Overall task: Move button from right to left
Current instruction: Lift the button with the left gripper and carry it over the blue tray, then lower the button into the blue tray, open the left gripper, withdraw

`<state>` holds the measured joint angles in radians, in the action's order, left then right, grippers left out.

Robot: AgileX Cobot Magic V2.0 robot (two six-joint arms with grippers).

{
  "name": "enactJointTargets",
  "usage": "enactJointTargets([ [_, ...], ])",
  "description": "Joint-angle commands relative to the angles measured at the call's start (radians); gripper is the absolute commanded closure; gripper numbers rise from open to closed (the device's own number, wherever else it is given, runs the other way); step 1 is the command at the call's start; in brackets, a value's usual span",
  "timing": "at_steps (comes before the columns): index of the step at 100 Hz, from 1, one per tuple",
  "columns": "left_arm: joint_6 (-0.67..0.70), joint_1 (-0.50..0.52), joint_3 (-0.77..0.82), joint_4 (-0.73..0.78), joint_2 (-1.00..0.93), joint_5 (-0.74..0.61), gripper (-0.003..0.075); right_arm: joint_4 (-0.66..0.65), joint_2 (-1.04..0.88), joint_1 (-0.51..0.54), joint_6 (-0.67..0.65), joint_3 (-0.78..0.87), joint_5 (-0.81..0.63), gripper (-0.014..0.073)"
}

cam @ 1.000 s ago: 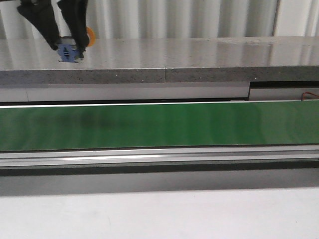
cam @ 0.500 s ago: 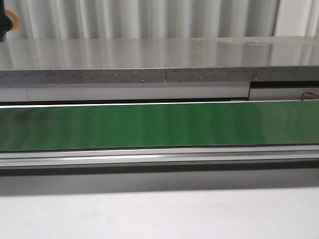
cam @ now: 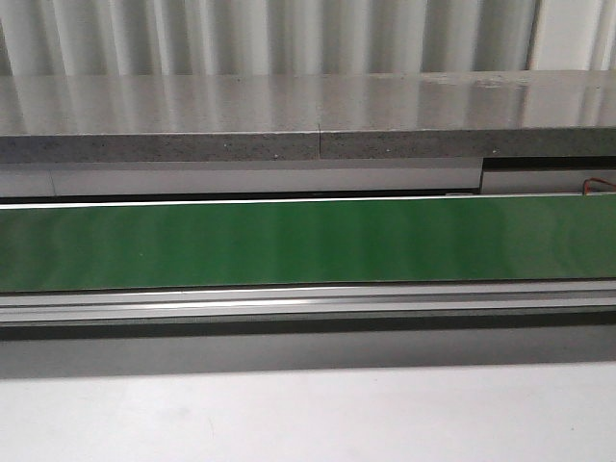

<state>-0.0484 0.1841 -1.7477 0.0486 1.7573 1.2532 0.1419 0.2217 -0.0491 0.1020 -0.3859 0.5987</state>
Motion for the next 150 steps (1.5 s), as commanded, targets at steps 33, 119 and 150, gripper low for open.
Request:
enactJointTargets([
  [33,-0.144,0.195,0.121,0.028,-0.039,0.011,0.0629,0.006,0.009,0.002,0.013,-0.022,-0.080,0.0661],
  [119,-0.248,0.254,0.323,0.030,0.150,-0.186,0.0629,0.006,0.009,0.002,0.013,-0.022,-0.080,0.0661],
  [150,-0.248,0.254,0.323,0.032,0.157,-0.176,0.0617,0.006,0.009,0.002,0.013,-0.022,-0.080,0.0661],
])
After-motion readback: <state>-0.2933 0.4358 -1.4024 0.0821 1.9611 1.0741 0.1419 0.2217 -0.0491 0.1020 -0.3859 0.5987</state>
